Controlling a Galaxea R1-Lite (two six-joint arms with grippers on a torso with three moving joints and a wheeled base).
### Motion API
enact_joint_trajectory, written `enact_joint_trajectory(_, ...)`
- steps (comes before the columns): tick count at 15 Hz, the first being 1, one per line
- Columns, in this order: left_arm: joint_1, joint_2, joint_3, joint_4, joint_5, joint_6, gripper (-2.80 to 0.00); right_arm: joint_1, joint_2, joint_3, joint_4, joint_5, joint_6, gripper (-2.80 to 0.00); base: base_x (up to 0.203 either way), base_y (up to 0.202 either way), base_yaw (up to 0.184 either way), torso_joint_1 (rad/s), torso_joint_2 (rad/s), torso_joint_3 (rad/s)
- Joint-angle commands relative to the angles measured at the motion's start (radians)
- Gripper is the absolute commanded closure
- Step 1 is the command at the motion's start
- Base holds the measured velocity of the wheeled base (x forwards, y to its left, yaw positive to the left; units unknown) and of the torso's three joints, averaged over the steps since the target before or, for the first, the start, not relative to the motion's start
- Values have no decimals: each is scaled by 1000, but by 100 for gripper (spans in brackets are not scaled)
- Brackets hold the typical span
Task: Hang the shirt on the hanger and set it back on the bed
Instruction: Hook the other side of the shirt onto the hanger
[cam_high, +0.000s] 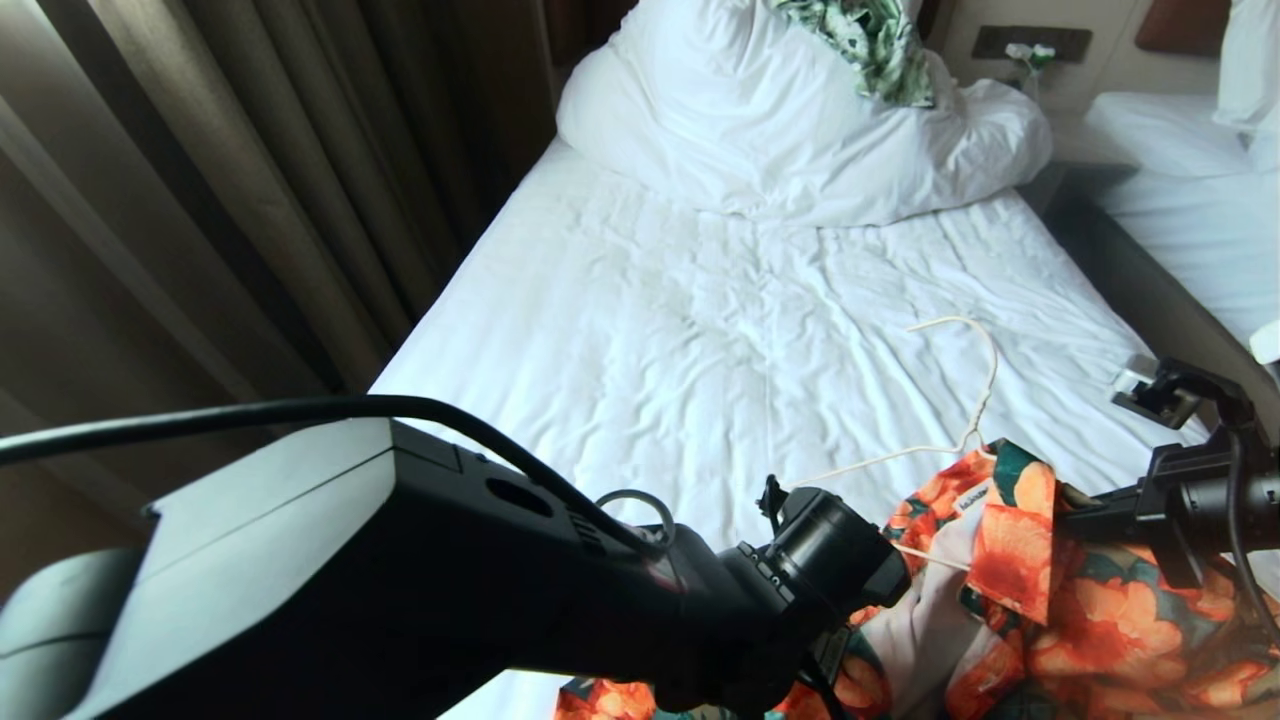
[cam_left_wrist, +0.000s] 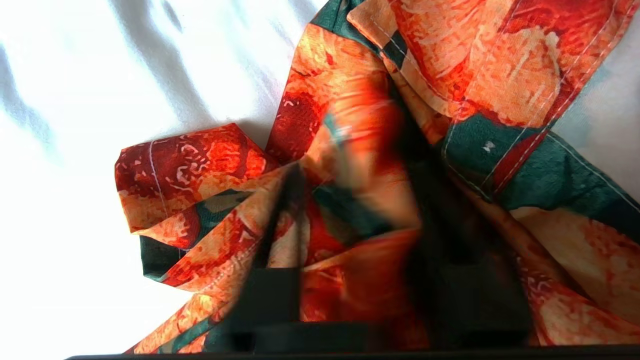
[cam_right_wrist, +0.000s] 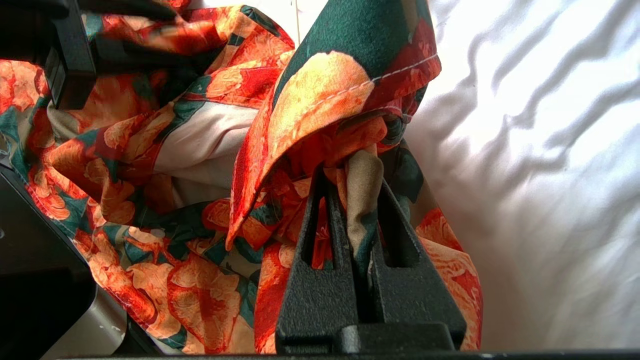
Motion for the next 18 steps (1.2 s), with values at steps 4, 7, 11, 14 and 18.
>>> enact_joint_trajectory(4, 3, -55, -5, 2, -1, -28, 0, 0, -2, -18, -11, 6, -2, 0, 0, 0, 0, 0, 0, 0)
enact_joint_trajectory(7, 3, -149, -8, 5, -7, -35, 0, 6, 0, -21, -78, 10, 6, 0, 0, 0, 0, 0, 0, 0)
enact_joint_trajectory(11, 3, -248, -10, 11, -11, -34, 0, 39, -2, -62, -80, 11, 9, 0, 0, 0, 0, 0, 0, 0)
enact_joint_trajectory(14, 11, -297, -32, 15, -11, -34, 0, 77, -4, -100, -79, 20, 56, 0, 0, 0, 0, 0, 0, 0)
enact_joint_trajectory(18, 46, -363, -58, 53, -11, -36, 0, 96, -6, -160, -68, 77, 88, 0, 0, 0, 0, 0, 0, 0)
